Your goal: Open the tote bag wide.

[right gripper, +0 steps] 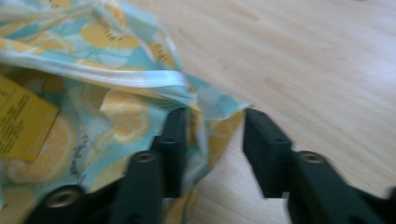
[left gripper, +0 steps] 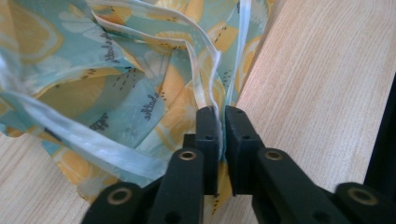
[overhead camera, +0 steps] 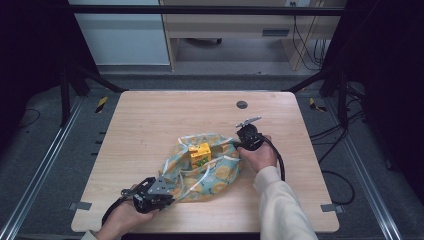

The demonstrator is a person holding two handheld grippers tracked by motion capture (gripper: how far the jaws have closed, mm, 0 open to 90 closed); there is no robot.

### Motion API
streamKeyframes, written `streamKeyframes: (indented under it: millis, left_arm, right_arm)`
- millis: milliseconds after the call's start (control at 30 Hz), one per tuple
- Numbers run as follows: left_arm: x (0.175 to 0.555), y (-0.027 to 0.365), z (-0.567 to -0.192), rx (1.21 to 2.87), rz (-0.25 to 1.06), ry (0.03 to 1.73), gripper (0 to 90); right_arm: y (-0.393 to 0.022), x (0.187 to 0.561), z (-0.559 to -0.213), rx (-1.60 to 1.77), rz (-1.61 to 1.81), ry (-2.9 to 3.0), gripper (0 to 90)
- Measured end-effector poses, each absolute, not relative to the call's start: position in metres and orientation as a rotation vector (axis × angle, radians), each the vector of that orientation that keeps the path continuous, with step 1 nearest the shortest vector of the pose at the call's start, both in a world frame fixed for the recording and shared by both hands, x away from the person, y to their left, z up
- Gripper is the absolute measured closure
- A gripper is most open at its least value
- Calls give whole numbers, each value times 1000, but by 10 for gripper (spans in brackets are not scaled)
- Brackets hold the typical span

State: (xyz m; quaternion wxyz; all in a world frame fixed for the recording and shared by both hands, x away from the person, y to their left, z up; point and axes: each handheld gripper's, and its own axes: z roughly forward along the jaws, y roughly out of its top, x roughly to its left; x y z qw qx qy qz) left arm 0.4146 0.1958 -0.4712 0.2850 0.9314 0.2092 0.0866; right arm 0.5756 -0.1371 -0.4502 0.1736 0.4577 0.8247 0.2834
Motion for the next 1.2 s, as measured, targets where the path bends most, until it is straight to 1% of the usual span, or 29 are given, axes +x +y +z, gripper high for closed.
streamKeyframes:
  millis: [67,100,133,167,233,267,300,333,367,400,467,500,533,567,600,633,667,767,833,1033,1067,1200]
  left_arm:
    - [413,197,-470,2476,250,575,769]
    - [413,197,-470,2476,250,575,740]
    - [413,197,-468,2462,261,582,709]
    - [413,197,-465,2427,269,608,674]
    - [413,196,-462,2418,276,616,604]
    - [413,196,-459,2402,290,636,542]
    - [413,196,-459,2402,290,636,511]
    - [413,196,-458,2395,298,648,471]
    - [413,197,-456,2385,304,657,471]
    - [413,197,-453,2364,306,680,391]
    - [413,197,-450,2358,323,680,380]
    - [413,197,-448,2355,329,680,357]
    - [413,198,-441,2349,350,679,305]
    - [413,198,-441,2349,350,679,291]
    - [413,198,-437,2339,360,686,272]
    - [414,198,-434,2334,359,690,272]
    - [416,198,-429,2330,362,688,237]
    - [421,199,-425,2338,369,684,196]
    - [427,201,-420,2336,387,696,192]
    - [450,204,-406,2364,409,699,200]
    - [450,204,-406,2364,409,699,207]
    - [470,201,-401,2371,444,696,211]
  right_arm:
    - [-139,572,-443,1288,828,2292,460]
    - [-139,572,-443,1288,828,2292,460]
    - [-140,567,-433,1271,858,2278,369]
    - [-140,565,-430,1264,863,2273,342]
    - [-140,562,-426,1257,881,2258,329]
    - [-141,556,-418,1243,908,2248,273]
    - [-141,556,-418,1243,908,2248,273]
    - [-140,550,-411,1229,932,2240,238]
    - [-140,550,-411,1229,932,2240,238]
    - [-140,543,-403,1207,951,2236,202]
    - [-140,540,-400,1203,962,2234,190]
    - [-140,535,-395,1193,984,2228,173]
    - [-140,526,-388,1170,996,2237,154]
    - [-140,526,-388,1170,996,2237,154]
    - [-139,516,-383,1135,997,2250,139]
    - [-139,516,-383,1135,997,2250,139]
    - [-139,508,-379,1114,1006,2254,136]
    - [-139,499,-374,1093,1016,2256,127]
    - [-138,487,-371,1055,1025,2271,131]
    - [-135,473,-368,1012,1034,2288,156]
    - [-135,473,-368,1012,1034,2288,156]
    - [-131,463,-370,1002,1033,2276,134]
